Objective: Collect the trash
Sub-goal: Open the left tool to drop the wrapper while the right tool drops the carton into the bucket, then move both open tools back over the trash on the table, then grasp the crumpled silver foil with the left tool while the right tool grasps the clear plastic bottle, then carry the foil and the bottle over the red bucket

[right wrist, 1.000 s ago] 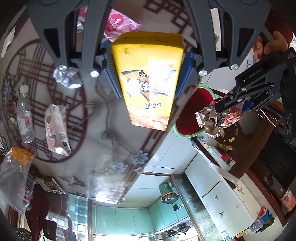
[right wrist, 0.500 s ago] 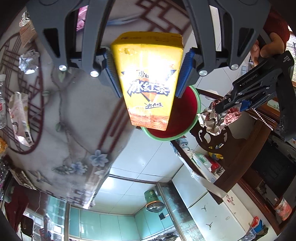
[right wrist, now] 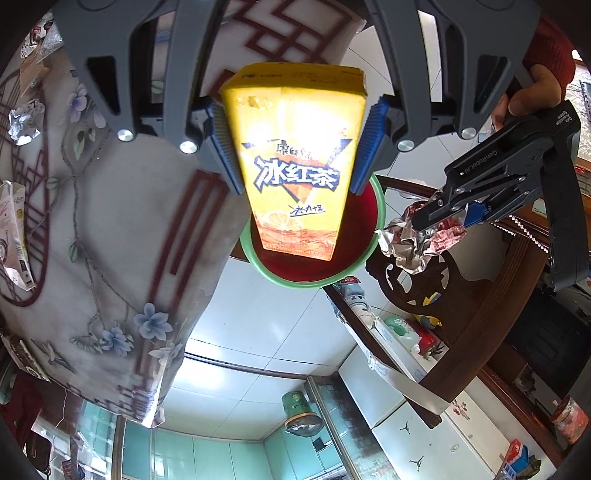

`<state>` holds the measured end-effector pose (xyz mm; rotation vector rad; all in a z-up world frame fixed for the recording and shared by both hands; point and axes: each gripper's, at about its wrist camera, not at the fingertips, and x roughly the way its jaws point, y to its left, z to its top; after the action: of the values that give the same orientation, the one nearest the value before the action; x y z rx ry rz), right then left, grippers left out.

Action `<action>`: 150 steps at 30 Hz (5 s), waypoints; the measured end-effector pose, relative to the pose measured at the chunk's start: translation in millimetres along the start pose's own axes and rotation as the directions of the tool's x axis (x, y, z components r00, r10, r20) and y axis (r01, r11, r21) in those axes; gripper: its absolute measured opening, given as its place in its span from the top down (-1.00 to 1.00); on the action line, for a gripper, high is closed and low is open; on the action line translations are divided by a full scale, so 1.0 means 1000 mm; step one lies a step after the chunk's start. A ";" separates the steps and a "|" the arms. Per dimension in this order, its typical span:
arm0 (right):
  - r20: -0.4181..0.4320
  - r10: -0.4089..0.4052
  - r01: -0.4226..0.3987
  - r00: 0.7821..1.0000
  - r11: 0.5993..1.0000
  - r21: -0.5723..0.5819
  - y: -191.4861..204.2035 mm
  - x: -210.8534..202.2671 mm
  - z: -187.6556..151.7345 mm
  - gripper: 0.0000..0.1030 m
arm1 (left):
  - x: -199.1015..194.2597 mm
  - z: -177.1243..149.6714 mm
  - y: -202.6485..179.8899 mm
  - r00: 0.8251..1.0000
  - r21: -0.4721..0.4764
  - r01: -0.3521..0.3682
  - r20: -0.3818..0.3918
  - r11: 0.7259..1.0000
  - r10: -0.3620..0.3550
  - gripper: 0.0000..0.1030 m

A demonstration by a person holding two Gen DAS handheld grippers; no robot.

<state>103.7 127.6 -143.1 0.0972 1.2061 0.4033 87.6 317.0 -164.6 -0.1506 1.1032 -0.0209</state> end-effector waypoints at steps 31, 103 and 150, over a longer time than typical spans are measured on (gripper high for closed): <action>0.065 -0.142 0.129 0.988 0.977 0.171 -0.084 -0.069 -0.066 -0.48 | -0.016 -0.009 -0.086 0.998 0.169 0.041 0.039 0.985 -0.048 -0.22; -0.028 -0.142 0.143 0.989 0.924 0.355 -0.493 -0.055 -0.041 -0.24 | 0.078 -0.075 -0.448 0.967 0.223 0.203 -0.199 0.954 -0.159 0.22; 0.285 0.025 -0.086 0.958 0.975 0.203 -0.311 -0.197 -0.106 -0.05 | -0.077 -0.080 -0.362 0.984 0.197 0.028 0.168 0.980 -0.062 0.20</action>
<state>26.4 -244.7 -95.0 0.3639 0.9629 0.2958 2.4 -43.0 -83.9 -0.0015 0.9173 -0.1529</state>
